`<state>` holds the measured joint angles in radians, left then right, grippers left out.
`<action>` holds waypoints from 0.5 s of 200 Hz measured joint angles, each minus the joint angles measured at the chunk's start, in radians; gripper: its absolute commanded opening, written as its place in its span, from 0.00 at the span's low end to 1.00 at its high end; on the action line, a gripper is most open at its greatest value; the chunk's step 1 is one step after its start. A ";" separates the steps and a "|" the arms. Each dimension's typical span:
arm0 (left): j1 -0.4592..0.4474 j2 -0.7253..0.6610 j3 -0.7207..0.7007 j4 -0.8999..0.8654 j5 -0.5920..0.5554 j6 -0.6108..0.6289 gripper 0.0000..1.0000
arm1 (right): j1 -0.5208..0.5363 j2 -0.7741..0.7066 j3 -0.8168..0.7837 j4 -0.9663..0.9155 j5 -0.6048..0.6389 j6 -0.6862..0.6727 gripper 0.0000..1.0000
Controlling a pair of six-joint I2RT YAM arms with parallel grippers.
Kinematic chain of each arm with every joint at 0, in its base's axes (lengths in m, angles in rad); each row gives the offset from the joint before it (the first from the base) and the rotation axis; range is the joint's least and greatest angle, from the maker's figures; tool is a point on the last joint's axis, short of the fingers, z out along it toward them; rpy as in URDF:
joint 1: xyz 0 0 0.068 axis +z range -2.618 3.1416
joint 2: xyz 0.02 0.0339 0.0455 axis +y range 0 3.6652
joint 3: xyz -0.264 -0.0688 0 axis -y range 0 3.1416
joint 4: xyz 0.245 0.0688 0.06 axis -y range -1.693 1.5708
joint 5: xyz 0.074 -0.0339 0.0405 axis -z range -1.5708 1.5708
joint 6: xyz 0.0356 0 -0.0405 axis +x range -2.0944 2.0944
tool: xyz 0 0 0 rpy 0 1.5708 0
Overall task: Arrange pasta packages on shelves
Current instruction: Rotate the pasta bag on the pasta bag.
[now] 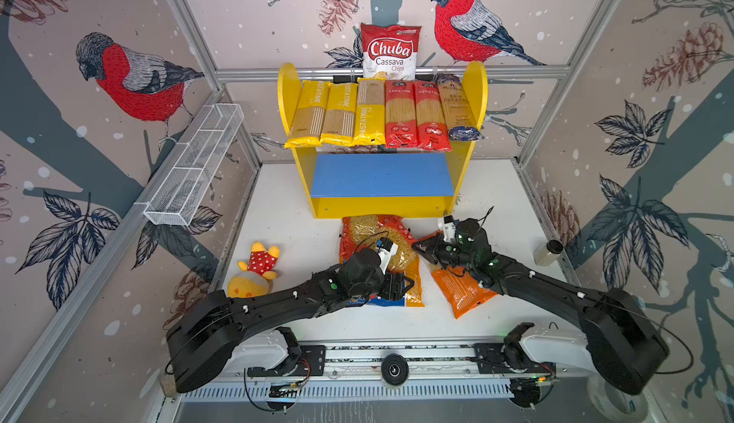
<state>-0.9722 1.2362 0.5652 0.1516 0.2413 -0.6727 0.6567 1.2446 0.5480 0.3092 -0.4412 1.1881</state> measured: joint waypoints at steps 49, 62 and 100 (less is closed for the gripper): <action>0.054 0.024 0.023 -0.106 -0.016 0.056 0.70 | 0.006 -0.043 0.002 -0.057 -0.037 -0.003 0.00; 0.082 0.022 0.037 -0.145 -0.020 0.078 0.70 | 0.000 -0.047 0.002 -0.085 -0.050 -0.015 0.00; 0.111 -0.038 0.045 -0.258 -0.111 0.097 0.71 | 0.036 -0.032 -0.002 -0.131 -0.082 -0.065 0.00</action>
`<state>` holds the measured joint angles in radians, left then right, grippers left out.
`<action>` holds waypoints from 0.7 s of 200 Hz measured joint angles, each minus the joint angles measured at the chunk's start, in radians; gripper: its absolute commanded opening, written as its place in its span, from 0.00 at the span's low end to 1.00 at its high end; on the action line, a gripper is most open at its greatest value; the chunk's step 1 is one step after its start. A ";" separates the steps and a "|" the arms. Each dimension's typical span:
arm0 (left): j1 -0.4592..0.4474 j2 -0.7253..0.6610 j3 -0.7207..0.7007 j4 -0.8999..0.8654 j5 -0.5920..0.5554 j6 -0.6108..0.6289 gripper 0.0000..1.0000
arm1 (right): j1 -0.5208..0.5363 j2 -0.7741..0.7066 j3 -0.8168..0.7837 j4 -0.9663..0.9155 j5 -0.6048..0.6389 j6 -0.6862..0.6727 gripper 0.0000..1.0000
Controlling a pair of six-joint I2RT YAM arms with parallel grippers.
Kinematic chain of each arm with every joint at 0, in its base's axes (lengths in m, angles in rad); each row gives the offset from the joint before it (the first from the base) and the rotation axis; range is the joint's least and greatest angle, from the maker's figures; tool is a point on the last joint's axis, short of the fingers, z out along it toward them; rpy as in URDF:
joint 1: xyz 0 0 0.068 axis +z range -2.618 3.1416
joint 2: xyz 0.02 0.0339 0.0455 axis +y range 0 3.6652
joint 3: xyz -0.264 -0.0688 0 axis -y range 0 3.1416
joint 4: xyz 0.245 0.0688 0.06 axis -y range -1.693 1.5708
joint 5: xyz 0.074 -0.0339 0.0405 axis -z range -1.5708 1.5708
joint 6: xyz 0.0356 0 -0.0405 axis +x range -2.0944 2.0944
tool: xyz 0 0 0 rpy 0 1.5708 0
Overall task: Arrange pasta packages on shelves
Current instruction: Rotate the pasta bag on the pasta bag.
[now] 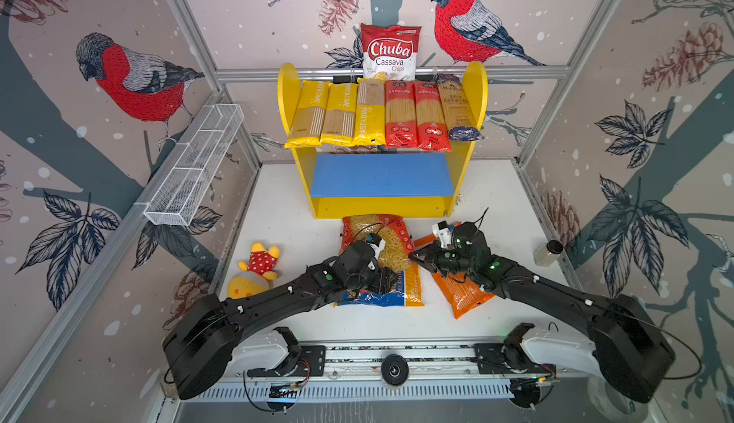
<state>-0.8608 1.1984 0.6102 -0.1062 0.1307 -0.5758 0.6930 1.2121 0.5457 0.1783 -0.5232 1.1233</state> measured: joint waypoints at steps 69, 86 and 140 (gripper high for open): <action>0.064 -0.126 -0.023 -0.130 -0.079 -0.005 0.73 | 0.140 0.095 0.002 -0.014 -0.053 -0.136 0.19; 0.094 -0.196 -0.036 -0.143 -0.123 -0.023 0.74 | 0.091 0.083 0.014 -0.140 -0.109 -0.208 0.37; 0.165 -0.362 -0.074 -0.136 -0.147 -0.057 0.74 | -0.150 0.052 0.107 -0.261 -0.140 -0.367 0.77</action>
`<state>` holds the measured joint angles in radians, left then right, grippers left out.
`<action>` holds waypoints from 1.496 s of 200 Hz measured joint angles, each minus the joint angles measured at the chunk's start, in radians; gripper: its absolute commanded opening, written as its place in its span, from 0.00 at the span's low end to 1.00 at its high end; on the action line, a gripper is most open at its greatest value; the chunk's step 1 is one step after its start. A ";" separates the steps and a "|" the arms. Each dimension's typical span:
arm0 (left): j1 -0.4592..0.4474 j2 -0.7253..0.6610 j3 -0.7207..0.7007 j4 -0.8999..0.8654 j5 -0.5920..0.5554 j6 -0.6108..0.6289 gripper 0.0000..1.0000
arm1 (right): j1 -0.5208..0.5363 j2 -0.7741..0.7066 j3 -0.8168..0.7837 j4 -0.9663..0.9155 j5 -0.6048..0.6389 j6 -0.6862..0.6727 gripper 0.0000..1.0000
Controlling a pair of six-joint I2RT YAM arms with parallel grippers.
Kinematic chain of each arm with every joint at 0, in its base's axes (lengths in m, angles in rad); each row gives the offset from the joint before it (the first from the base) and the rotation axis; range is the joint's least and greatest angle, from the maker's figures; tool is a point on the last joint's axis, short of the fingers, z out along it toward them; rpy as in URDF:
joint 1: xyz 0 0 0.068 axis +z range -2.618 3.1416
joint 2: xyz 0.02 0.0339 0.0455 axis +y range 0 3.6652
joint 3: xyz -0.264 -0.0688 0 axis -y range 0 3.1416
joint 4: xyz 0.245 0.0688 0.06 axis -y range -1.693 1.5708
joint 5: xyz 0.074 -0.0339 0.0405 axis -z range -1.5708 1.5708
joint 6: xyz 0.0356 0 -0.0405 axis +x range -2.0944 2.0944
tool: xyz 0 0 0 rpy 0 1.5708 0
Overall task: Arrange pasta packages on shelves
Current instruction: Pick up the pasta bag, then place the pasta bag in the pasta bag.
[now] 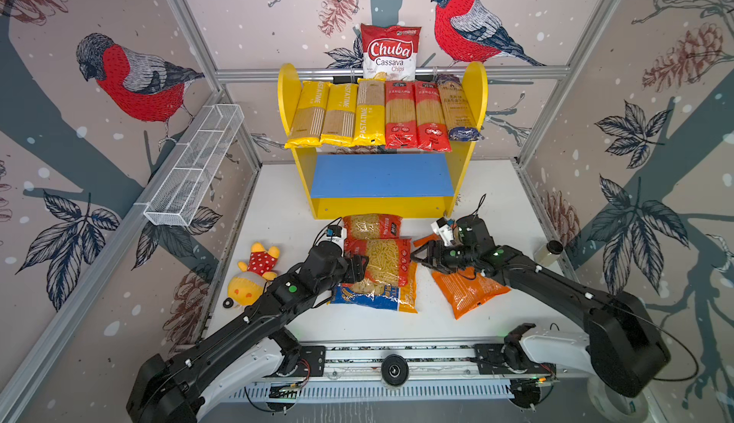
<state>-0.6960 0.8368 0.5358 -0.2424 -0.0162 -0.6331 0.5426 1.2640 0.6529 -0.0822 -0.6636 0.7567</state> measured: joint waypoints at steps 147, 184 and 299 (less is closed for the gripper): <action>0.013 -0.033 -0.064 0.143 0.123 -0.092 0.73 | 0.140 0.292 0.067 0.349 -0.050 0.164 0.20; 0.013 -0.076 0.033 0.115 0.092 -0.057 0.74 | 0.159 0.239 0.077 0.413 -0.042 0.229 0.08; 0.018 -0.107 0.076 0.105 0.009 0.021 0.76 | 0.233 0.055 -0.096 0.858 0.373 0.453 0.07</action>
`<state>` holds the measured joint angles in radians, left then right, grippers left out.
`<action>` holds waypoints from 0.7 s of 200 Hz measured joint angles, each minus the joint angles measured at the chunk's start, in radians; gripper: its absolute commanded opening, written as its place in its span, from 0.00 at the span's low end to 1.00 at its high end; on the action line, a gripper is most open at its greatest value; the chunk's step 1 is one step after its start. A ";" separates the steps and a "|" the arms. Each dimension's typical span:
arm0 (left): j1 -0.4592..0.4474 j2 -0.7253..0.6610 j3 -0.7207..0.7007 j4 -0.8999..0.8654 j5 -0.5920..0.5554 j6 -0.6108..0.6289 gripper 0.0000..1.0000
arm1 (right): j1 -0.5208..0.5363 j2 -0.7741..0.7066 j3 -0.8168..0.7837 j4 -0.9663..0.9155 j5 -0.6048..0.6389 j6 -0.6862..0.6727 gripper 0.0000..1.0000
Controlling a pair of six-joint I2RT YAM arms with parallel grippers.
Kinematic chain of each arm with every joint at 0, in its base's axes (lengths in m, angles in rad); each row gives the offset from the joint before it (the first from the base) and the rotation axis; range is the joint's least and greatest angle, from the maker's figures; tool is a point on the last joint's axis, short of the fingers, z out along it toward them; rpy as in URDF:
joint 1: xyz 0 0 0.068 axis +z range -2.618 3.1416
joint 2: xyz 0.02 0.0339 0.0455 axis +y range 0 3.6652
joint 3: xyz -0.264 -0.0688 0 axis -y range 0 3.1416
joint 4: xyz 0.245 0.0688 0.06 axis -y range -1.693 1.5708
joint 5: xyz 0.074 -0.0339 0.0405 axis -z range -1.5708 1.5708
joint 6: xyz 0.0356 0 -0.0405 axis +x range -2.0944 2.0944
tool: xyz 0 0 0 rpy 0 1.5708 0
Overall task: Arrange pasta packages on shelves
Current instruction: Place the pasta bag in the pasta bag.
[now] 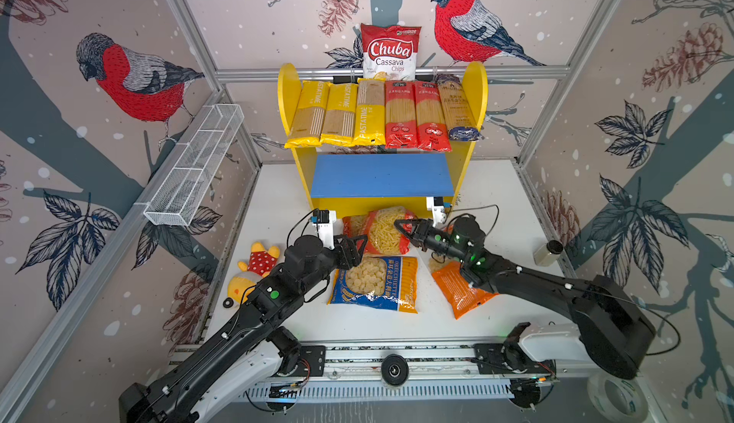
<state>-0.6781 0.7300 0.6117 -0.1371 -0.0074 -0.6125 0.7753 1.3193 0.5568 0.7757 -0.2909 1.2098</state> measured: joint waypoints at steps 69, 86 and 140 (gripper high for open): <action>0.000 -0.021 -0.209 0.133 0.007 -0.178 0.76 | 0.097 -0.054 -0.085 -0.224 0.100 -0.014 0.46; 0.000 -0.045 -0.267 0.191 0.034 -0.245 0.77 | 0.058 -0.126 -0.058 -0.400 0.043 -0.110 0.55; -0.038 -0.070 -0.421 0.373 0.085 -0.436 0.79 | -0.229 -0.219 -0.014 -0.913 -0.231 -0.519 0.70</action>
<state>-0.7162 0.6601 0.1905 0.2359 0.0780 -1.0481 0.5461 1.1000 0.5426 -0.1375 -0.5217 0.6910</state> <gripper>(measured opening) 0.789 0.665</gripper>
